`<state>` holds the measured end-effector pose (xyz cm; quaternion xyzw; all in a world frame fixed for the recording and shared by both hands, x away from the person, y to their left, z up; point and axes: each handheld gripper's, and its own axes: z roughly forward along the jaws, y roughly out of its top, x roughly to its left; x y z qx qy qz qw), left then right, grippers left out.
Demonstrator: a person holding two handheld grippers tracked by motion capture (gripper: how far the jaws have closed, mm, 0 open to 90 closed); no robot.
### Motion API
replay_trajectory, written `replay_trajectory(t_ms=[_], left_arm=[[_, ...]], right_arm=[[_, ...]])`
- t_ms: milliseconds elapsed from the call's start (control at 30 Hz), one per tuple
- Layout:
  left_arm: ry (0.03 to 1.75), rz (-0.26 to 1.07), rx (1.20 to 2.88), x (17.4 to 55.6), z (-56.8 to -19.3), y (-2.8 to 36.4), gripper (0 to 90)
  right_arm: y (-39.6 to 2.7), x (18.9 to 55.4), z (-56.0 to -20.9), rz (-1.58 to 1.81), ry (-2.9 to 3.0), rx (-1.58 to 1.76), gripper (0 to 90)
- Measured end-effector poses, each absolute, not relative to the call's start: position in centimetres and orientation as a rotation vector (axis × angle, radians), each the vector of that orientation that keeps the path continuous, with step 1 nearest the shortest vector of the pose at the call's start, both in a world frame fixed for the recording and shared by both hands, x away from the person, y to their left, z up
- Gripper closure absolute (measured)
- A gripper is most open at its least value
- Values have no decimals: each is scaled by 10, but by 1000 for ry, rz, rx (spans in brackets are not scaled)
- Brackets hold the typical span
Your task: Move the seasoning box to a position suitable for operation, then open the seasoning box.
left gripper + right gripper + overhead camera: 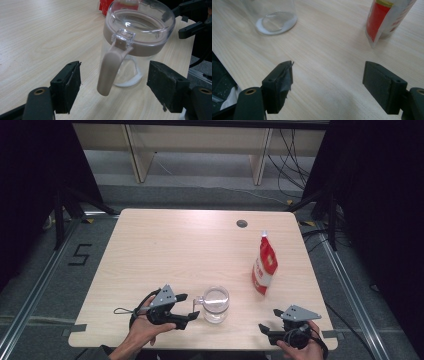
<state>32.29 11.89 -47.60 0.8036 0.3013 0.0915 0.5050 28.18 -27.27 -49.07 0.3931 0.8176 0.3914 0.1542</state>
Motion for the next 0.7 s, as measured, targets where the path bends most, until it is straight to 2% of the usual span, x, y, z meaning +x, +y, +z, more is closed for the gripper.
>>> replay_trajectory(t_ms=[267, 400, 533, 700], left_arm=[[722, 222, 1924, 319, -461, 119, 266], [711, 219, 1919, 319, -457, 118, 300], [705, 230, 1915, 318, -452, 118, 387], [675, 258, 1874, 320, -445, 120, 557]], right_arm=[[-276, 283, -491, 1117, 2339, 1102, 251], [-275, 283, -490, 1121, 2341, 1101, 249], [-274, 284, -491, 1119, 2346, 1101, 249], [-273, 282, -490, 1123, 2339, 1165, 249]])
